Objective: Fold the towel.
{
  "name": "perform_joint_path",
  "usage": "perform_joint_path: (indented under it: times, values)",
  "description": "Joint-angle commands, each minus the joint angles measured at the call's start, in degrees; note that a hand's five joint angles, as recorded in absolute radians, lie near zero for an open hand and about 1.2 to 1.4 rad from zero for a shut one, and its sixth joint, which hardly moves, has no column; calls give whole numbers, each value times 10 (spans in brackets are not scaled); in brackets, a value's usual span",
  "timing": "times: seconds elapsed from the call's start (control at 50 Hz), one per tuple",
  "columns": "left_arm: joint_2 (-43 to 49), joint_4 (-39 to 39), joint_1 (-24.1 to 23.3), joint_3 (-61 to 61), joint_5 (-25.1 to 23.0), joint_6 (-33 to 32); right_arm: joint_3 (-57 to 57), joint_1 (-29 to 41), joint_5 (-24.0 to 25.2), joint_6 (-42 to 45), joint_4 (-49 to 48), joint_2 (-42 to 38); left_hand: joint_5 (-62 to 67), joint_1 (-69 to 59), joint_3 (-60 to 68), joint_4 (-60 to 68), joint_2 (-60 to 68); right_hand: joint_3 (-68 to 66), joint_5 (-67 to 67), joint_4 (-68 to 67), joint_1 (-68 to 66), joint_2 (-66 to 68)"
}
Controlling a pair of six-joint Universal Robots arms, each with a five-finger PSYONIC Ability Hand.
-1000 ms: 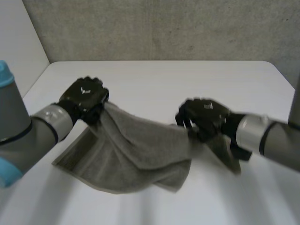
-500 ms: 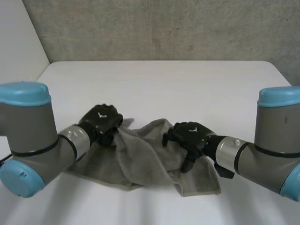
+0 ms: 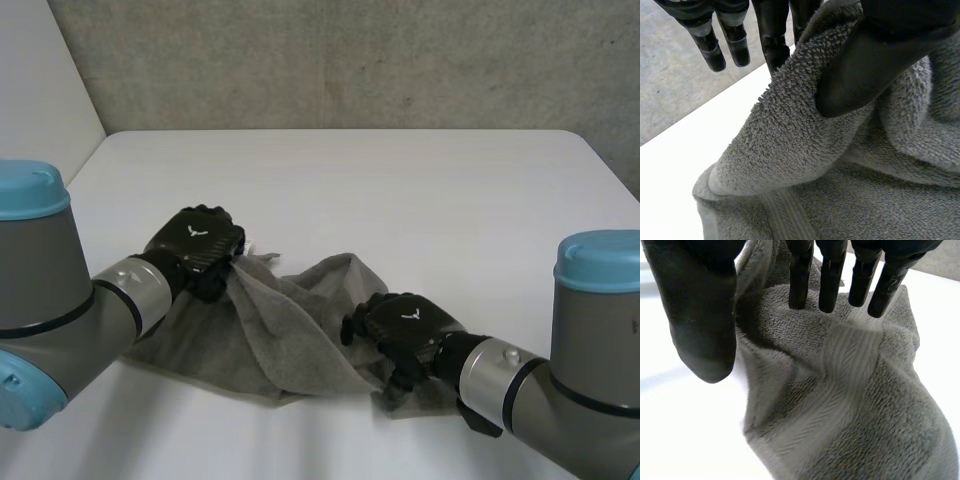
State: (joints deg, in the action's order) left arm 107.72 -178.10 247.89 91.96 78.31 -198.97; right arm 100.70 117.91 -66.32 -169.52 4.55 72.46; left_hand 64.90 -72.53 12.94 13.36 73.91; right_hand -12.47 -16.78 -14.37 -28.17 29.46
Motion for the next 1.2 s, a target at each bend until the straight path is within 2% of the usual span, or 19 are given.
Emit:
perform_joint_path:
  times: [0.02,0.2,0.32,0.36,0.38,0.4,0.42,0.44,0.52,0.64,0.68,0.72,0.82,0.9,1.02,1.06,1.12,1.14,1.2]
  values:
    - [1,1,24,-3,0,17,16,25,-20,-37,-2,22,51,-75,-29,-34,61,25,17,44,31,-44]
    - [6,1,33,-9,0,33,13,77,-50,-56,-13,15,51,-75,-29,-34,61,25,32,44,46,-59]
    - [3,2,37,-10,-3,56,-1,87,-98,-56,-66,-29,51,-75,-29,-34,61,25,-45,44,-31,18]
    - [2,3,38,-10,-3,60,-6,87,-102,-56,-74,-44,51,-75,-29,-34,61,25,-101,44,-87,74]
    - [1,4,40,-10,-3,61,-9,87,-104,-56,-80,-57,51,-75,-29,-34,61,25,-202,44,-188,175]
    - [1,4,40,-10,-3,61,-12,85,-105,-56,-85,-67,51,-75,-29,-34,61,25,-375,44,-361,348]
    - [1,4,39,-9,-4,63,-12,85,-105,-56,-85,-67,51,-75,-29,-34,61,25,-376,44,-362,350]
    - [-1,4,40,-7,-4,63,-13,80,-105,-56,-91,-69,51,-75,-29,-34,61,25,-531,44,-517,504]
    - [-14,4,41,1,-6,63,-13,65,-101,-56,-102,-54,51,-75,-29,-34,61,25,-532,44,-518,505]
    - [-66,13,43,47,-11,61,-14,19,-67,-51,-79,58,51,-75,-29,-34,61,25,-532,44,-518,505]
    - [-82,13,43,59,-11,61,-18,7,-43,-48,-49,73,51,-75,-29,-34,61,25,-532,44,-518,505]
    - [-101,13,42,76,-11,59,-32,-16,12,-33,23,82,51,-75,-29,-34,61,25,-532,44,-518,505]
    - [-102,13,43,76,-11,57,-73,-50,68,22,85,68,51,-75,-29,-34,61,25,-532,44,-518,505]
    - [-89,12,44,63,-11,54,-125,-56,62,53,94,28,51,-75,-29,-34,61,25,-532,44,-518,505]
    - [-4,10,35,-18,-8,53,-234,-60,52,60,104,-36,51,-75,-29,-34,61,25,-532,44,-518,505]
    - [36,9,32,-88,0,53,-317,-59,50,60,102,-77,51,-75,-29,-34,61,25,-532,44,-518,505]
    - [63,6,28,-177,-1,57,-367,-59,47,59,99,-94,51,-75,-29,-34,61,25,-532,44,-518,505]
    - [63,6,28,-178,-1,57,-439,-59,42,58,93,-104,51,-75,-29,-34,61,25,-532,44,-518,505]
    - [64,-13,18,-261,10,59,-538,-57,2,46,35,-96,51,-75,-29,-34,61,25,-532,44,-518,505]
